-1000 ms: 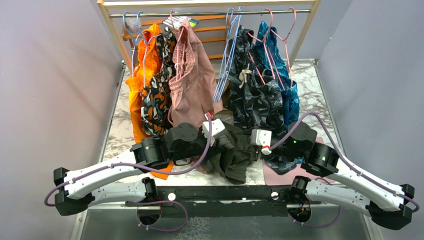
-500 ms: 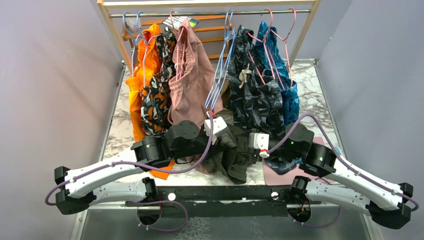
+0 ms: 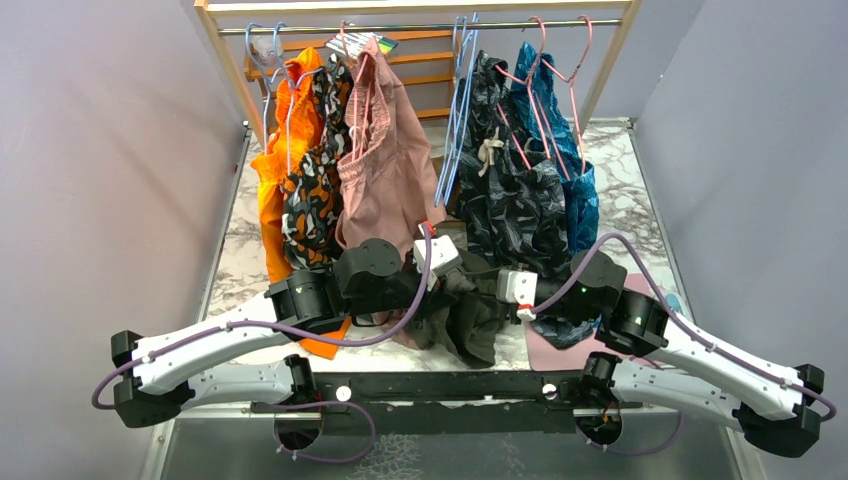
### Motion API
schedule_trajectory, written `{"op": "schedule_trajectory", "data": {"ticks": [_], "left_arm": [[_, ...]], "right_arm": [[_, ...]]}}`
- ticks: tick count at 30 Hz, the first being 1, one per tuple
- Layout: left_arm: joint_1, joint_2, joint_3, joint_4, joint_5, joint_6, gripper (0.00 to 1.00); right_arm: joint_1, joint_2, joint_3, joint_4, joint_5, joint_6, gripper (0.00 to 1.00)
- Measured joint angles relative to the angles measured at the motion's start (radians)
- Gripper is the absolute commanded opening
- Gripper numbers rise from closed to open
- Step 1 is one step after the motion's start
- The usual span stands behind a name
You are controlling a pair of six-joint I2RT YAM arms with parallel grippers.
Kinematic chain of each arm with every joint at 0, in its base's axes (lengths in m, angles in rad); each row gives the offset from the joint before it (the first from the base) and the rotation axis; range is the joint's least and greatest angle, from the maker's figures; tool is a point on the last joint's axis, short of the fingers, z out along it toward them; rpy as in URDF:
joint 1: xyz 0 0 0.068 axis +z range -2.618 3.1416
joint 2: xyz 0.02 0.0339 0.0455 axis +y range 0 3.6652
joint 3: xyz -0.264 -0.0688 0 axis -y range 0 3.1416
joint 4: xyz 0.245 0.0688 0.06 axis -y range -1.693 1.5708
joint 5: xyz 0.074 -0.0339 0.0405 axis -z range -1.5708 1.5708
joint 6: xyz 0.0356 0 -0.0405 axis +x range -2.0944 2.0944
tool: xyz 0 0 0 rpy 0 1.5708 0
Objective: Place the shorts on the hanger
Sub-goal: Adjust the shorts at the center of the board.
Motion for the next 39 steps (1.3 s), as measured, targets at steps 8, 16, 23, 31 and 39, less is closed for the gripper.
{"op": "schedule_trajectory", "data": {"ticks": [8,16,23,31,39], "left_arm": [[0.0,0.011,0.002,0.004,0.01,0.003,0.8],[-0.002,-0.145,-0.102,0.042,-0.134,-0.08,0.99],[-0.002,-0.437,-0.348,0.176,-0.244,-0.202,0.99],[-0.002,-0.556,-0.534,0.371,-0.198,-0.285,0.99],[-0.029,-0.206,-0.459,0.42,-0.09,-0.299,0.99]], "right_arm": [[0.0,0.018,-0.001,0.018,0.016,0.042,0.01],[0.0,0.016,0.105,0.01,0.115,0.24,0.01],[0.0,-0.008,0.197,-0.018,0.2,0.365,0.01],[0.0,-0.007,0.26,-0.064,0.301,0.448,0.01],[0.0,-0.009,0.26,-0.088,0.396,0.49,0.01]]}}
